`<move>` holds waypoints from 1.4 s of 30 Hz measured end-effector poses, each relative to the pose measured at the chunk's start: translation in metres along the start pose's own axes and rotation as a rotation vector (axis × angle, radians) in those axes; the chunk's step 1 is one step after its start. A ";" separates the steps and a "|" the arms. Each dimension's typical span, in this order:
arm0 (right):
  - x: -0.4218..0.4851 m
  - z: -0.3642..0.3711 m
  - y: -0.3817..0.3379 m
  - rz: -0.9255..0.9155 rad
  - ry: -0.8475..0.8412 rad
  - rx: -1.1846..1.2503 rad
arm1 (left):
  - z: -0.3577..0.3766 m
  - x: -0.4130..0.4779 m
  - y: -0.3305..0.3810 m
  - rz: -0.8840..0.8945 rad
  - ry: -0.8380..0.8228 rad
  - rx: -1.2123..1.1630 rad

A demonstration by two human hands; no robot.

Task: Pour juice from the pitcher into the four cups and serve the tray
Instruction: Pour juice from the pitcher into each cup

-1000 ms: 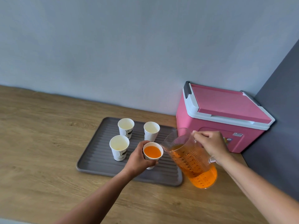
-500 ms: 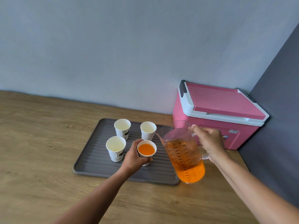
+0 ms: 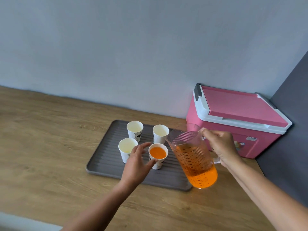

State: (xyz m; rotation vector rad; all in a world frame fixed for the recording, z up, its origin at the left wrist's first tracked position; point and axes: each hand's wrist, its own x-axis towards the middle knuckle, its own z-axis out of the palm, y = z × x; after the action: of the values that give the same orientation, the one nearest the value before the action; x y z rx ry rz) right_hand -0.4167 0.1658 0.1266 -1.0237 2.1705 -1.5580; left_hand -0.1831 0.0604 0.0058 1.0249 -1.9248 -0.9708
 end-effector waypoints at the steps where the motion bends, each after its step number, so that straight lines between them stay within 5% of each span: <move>1: 0.001 0.001 0.000 0.003 -0.002 0.003 | -0.007 -0.002 0.003 0.036 0.044 0.030; 7: 0.003 0.011 -0.003 -0.017 -0.041 0.019 | -0.040 0.010 -0.015 0.006 0.317 0.283; 12: 0.005 0.020 -0.004 -0.045 -0.082 0.014 | -0.043 0.024 -0.043 -0.282 0.130 0.127; 18: 0.007 0.028 -0.009 -0.058 -0.104 0.011 | -0.035 0.030 -0.061 -0.418 0.061 -0.161; 42: 0.016 0.028 -0.075 -0.236 -0.314 -0.203 | -0.052 0.012 0.020 -0.172 -0.018 -0.230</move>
State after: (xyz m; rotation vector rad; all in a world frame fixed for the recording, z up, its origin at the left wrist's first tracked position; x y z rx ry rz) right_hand -0.3831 0.1222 0.1872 -1.5226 2.0749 -1.1800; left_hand -0.1498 0.0442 0.0495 1.0603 -1.7123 -1.2697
